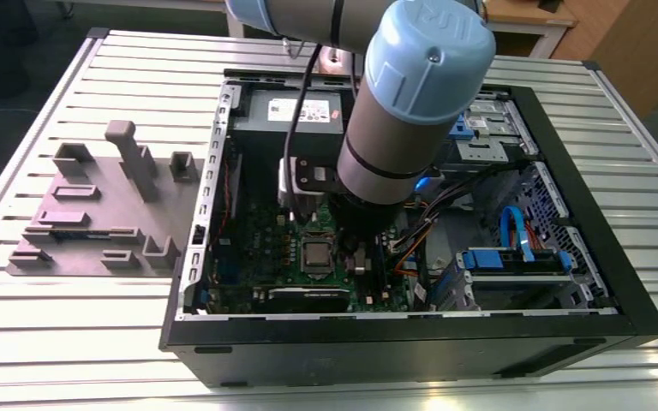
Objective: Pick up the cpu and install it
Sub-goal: 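Install the first cpu locking lever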
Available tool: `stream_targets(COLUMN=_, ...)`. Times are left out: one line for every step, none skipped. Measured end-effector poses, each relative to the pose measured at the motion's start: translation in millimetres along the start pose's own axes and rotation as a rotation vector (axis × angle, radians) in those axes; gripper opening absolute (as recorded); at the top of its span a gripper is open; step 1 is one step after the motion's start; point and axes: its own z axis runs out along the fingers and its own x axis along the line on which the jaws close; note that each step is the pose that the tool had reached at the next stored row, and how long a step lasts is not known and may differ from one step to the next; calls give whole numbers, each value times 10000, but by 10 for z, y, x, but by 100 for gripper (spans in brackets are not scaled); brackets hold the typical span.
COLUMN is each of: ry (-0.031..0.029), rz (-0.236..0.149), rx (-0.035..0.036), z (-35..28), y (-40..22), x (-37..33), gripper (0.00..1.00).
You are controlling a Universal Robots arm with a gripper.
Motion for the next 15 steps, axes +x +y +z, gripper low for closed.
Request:
stream_targets(ry=17, rz=1, rx=0, z=6, y=-1, x=0, gripper=10)
stream_targets(ry=41, rz=4, rx=0, z=11, y=-1, x=0, gripper=10)
stream_targets(ry=69, rz=5, rx=0, z=16, y=-1, x=0, gripper=10)
stream_targets(ry=107, rz=8, rx=-1, z=21, y=-2, x=1, gripper=10)
stream_targets(ry=157, rz=12, rx=-1, z=26, y=-2, x=1, gripper=10)
stream_targets(ry=207, rz=17, rx=-1, z=31, y=-2, x=1, gripper=10)
stream_targets(ry=229, rz=17, rx=-2, z=36, y=-3, x=2, gripper=10)
stream_targets(ry=246, rz=19, rx=-2, z=42, y=-3, x=2, gripper=10)
stream_targets(ry=264, rz=20, rx=-3, z=47, y=-4, x=2, gripper=10)
stream_targets(ry=270, rz=21, rx=-3, z=54, y=-4, x=3, gripper=10)
stream_targets(ry=272, rz=19, rx=-3, z=57, y=-4, x=4, gripper=10)
stream_targets(ry=273, rz=16, rx=-3, z=60, y=-4, x=4, gripper=10)
stream_targets(ry=273, rz=10, rx=-3, z=61, y=-4, x=4, gripper=10)
stream_targets(ry=276, rz=1, rx=-4, z=61, y=-5, x=3, gripper=10)
stream_targets(ry=276, rz=-4, rx=-4, z=62, y=-5, x=3, gripper=10)
